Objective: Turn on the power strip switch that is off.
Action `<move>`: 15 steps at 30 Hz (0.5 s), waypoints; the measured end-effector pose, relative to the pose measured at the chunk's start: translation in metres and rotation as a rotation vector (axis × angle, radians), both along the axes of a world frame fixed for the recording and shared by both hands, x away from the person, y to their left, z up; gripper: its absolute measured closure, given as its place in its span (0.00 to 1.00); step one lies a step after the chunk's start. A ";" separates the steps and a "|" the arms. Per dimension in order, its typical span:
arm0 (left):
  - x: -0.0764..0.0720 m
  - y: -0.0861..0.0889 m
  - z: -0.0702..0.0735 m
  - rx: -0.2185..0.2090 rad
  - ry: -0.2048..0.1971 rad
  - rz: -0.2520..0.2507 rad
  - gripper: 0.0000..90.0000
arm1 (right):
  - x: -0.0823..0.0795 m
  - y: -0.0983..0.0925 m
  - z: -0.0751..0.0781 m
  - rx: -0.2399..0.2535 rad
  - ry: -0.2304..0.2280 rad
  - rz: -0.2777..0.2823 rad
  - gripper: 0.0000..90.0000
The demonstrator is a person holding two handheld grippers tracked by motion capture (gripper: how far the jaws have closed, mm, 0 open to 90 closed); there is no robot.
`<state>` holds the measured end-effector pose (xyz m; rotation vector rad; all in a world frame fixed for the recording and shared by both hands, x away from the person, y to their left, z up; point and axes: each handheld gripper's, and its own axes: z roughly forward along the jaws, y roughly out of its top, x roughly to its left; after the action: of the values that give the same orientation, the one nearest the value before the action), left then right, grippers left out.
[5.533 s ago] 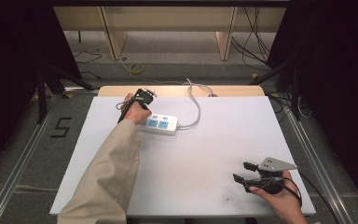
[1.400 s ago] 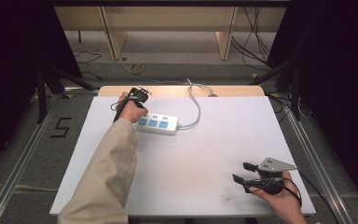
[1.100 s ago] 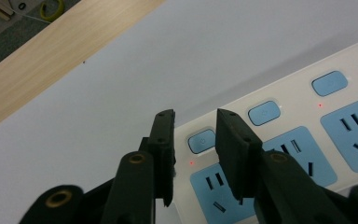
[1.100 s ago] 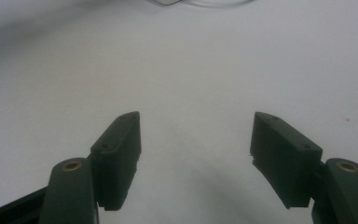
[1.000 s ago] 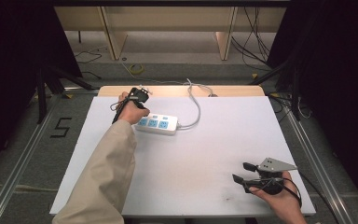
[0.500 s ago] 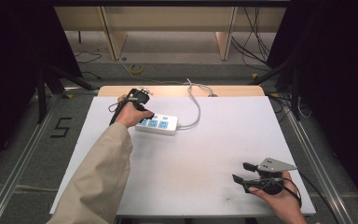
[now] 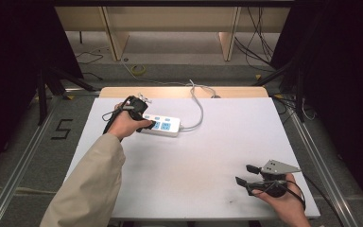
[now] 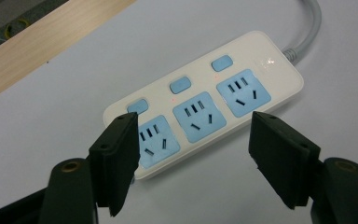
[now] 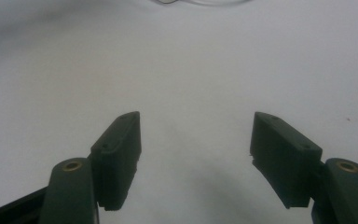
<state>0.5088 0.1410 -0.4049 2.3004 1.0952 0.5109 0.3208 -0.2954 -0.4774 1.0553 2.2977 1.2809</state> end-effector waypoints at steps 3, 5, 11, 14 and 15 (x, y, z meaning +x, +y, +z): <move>-0.007 0.002 0.000 -0.011 -0.007 -0.007 0.37 | 0.000 0.000 0.000 0.000 0.001 -0.001 0.38; -0.011 0.002 0.000 -0.012 -0.006 -0.020 0.36 | 0.000 0.000 0.000 -0.003 0.000 0.001 0.38; -0.022 0.001 0.002 -0.021 -0.041 -0.045 0.35 | 0.000 0.000 0.000 -0.005 0.002 0.000 0.38; -0.028 0.000 0.000 -0.020 -0.042 -0.061 0.35 | 0.000 0.000 0.000 -0.003 0.000 0.000 0.38; -0.030 0.000 0.000 -0.024 -0.042 -0.066 0.35 | 0.000 0.000 0.000 -0.003 0.000 0.001 0.38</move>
<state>0.4791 0.1405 -0.4050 2.2859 0.9962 0.5154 0.3208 -0.2956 -0.4773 1.0534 2.2991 1.2771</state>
